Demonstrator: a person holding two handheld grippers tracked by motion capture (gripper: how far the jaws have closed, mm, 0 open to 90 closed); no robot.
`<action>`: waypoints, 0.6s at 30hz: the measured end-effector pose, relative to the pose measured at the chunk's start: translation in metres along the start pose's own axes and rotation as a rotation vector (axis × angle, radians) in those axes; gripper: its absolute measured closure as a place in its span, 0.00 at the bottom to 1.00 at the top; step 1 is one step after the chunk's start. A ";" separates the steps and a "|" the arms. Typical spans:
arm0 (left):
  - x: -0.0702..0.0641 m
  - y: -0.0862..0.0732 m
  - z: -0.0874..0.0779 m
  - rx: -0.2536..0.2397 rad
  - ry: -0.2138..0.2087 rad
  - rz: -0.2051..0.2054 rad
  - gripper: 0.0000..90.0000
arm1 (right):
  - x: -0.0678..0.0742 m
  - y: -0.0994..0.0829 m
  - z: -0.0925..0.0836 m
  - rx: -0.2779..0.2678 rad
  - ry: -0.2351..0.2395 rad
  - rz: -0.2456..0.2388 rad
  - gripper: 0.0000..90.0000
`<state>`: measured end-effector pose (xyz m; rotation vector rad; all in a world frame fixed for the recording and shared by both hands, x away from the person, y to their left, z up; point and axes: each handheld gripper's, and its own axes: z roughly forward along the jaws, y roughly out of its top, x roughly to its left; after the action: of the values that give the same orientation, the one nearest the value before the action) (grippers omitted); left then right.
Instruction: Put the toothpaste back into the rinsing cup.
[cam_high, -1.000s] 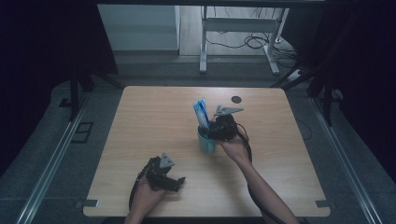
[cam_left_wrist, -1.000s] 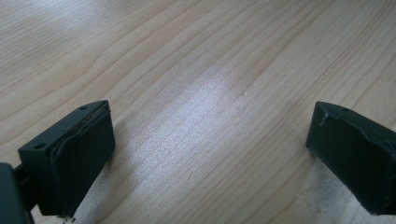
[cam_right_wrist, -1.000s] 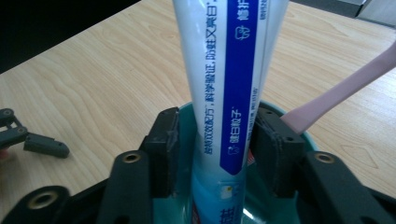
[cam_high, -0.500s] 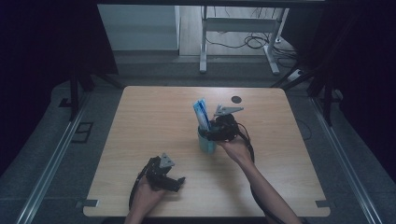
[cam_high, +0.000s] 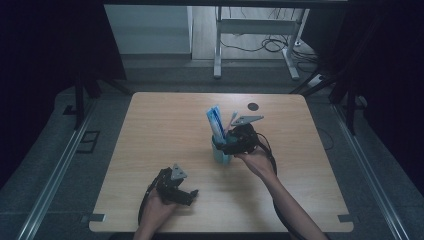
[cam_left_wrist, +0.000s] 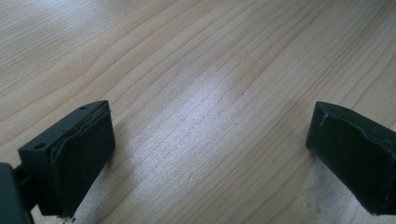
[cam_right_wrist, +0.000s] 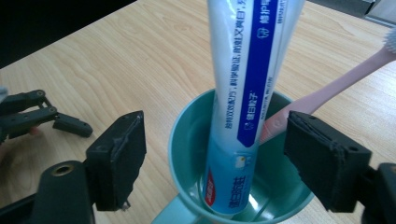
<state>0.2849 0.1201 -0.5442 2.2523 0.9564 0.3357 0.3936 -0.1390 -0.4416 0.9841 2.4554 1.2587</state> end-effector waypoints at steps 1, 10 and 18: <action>0.000 0.000 0.000 0.000 0.001 0.001 0.01 | 0.001 0.000 -0.001 0.000 0.002 -0.003 0.22; 0.000 0.000 0.000 0.000 0.001 0.004 0.01 | 0.004 -0.003 -0.009 -0.005 0.000 -0.020 0.18; 0.000 0.000 0.000 -0.002 0.001 0.003 0.01 | 0.002 -0.007 -0.014 -0.006 0.006 -0.025 0.16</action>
<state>0.2851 0.1202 -0.5442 2.2522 0.9534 0.3385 0.3818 -0.1498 -0.4384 0.9464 2.4588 1.2618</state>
